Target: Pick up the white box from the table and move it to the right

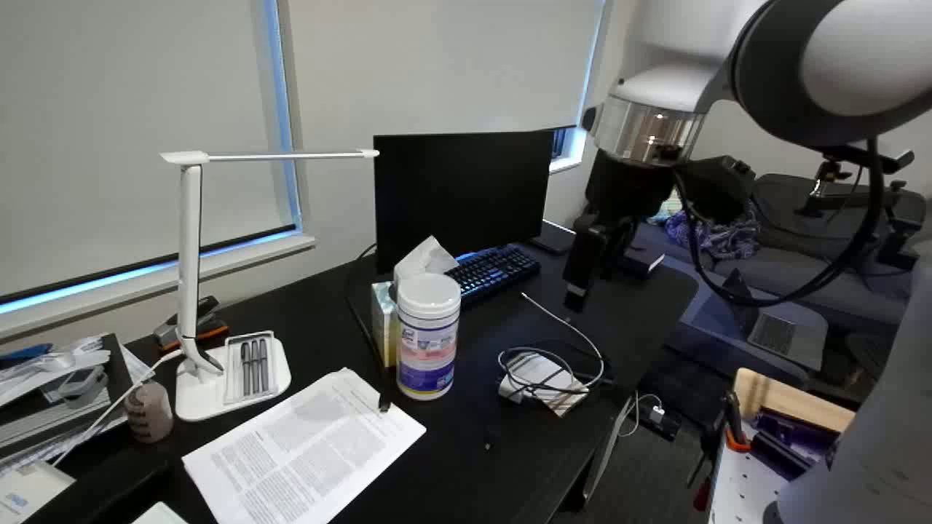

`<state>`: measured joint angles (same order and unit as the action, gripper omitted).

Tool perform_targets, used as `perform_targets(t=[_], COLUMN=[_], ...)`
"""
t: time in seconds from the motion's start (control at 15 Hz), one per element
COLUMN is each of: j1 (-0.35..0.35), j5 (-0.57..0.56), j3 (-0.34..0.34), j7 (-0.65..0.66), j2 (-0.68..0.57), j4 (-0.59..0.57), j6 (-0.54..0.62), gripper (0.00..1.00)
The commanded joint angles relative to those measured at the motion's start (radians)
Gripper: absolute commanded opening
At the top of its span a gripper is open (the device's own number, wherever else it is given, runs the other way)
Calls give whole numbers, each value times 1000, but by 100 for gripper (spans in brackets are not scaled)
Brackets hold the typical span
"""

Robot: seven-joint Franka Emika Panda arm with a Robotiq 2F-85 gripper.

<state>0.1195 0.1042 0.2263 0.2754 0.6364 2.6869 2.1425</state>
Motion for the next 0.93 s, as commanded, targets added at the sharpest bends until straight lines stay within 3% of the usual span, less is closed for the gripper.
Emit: perform_targets(t=[0.0,0.4,0.87], j1=[5,50,62], j5=[-4,21,-44], j3=[-6,32,126], j7=[3,-2,127], j2=[-1,-152,-506], j4=[-1,-94,-292], j6=[-2,58,288], gripper=[100,100,100])
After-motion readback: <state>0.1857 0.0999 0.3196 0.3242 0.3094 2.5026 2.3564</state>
